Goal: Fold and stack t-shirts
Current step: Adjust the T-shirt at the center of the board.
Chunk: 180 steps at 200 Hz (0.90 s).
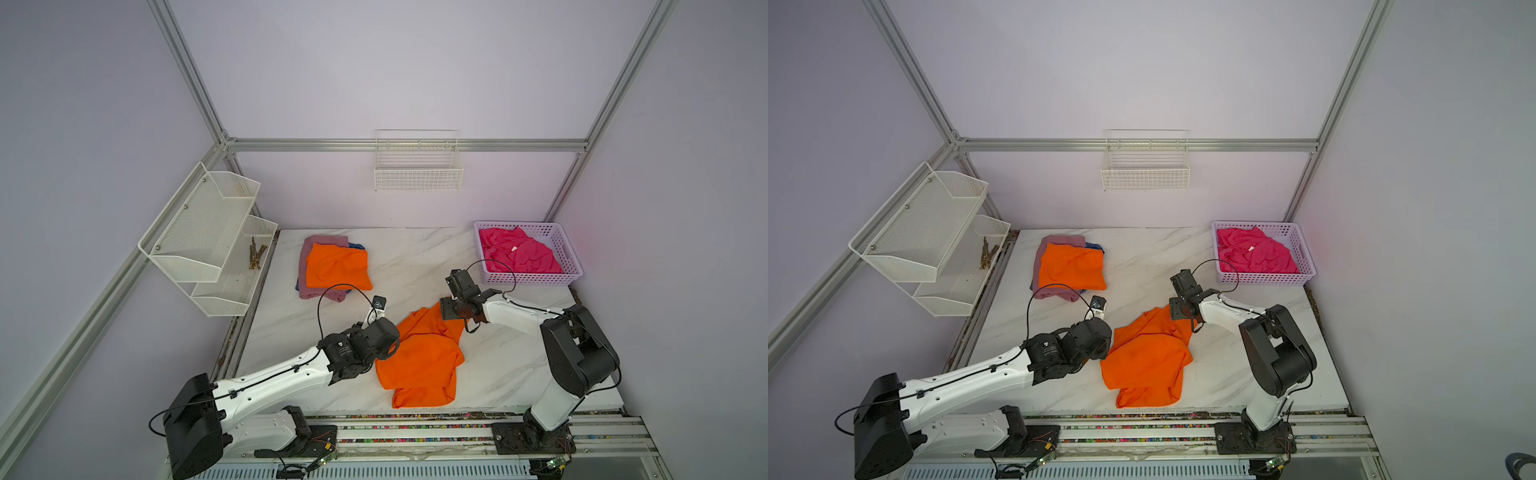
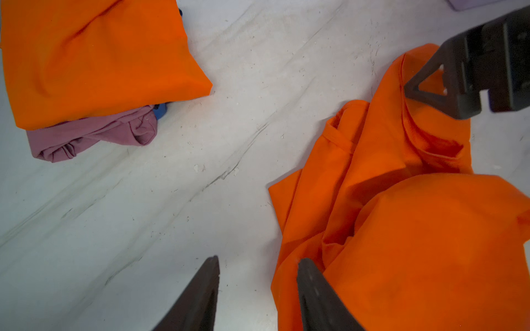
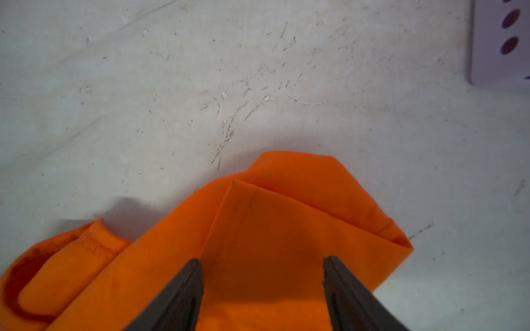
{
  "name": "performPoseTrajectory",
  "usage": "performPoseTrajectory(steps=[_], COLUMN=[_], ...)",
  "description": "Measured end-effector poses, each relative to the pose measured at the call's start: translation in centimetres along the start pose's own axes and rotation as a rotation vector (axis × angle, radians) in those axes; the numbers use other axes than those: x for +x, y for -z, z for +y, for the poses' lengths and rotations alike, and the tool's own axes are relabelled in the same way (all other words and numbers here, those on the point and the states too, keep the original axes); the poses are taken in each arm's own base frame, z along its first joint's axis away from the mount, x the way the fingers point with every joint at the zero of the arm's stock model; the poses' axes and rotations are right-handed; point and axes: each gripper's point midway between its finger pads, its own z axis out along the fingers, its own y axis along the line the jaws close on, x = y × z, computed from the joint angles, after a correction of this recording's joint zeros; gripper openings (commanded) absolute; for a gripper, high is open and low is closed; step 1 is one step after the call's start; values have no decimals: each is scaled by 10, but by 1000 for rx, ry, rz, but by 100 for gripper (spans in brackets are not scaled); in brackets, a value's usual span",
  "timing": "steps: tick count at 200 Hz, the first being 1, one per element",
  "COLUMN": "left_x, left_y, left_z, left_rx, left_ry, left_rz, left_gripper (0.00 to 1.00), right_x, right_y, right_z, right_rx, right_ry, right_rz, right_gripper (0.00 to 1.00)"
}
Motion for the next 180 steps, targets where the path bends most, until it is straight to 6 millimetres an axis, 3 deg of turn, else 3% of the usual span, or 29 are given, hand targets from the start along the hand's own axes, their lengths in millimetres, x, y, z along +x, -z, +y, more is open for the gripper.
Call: performPoseTrajectory(steps=[16,55,67,99,116,129,158,180], left_x=[14,41,46,45,46,50,58,53], left_y=[-10,-37,-42,-50,-58,-63,-70,-68], left_z=[-2,-15,-19,-28,-31,-31,-30,-28], left_rx=[-4,-2,7,34,40,40,29,13], left_ry=[-17,-44,-47,-29,-11,-7,-4,-10], left_rz=[38,128,144,141,144,158,182,187], left_gripper=[48,43,44,43,27,0,0,0], right_x=[1,7,7,8,10,11,17,10], right_y=[-9,-19,-19,-19,-18,-15,-5,12], right_z=[4,10,11,12,13,12,8,6], right_rx=[-13,-39,-42,-52,-55,-56,-53,-58], right_ry=[14,16,17,25,29,25,18,13], right_rz=[15,40,40,39,37,34,42,11], right_gripper=[49,45,42,22,1,0,0,0])
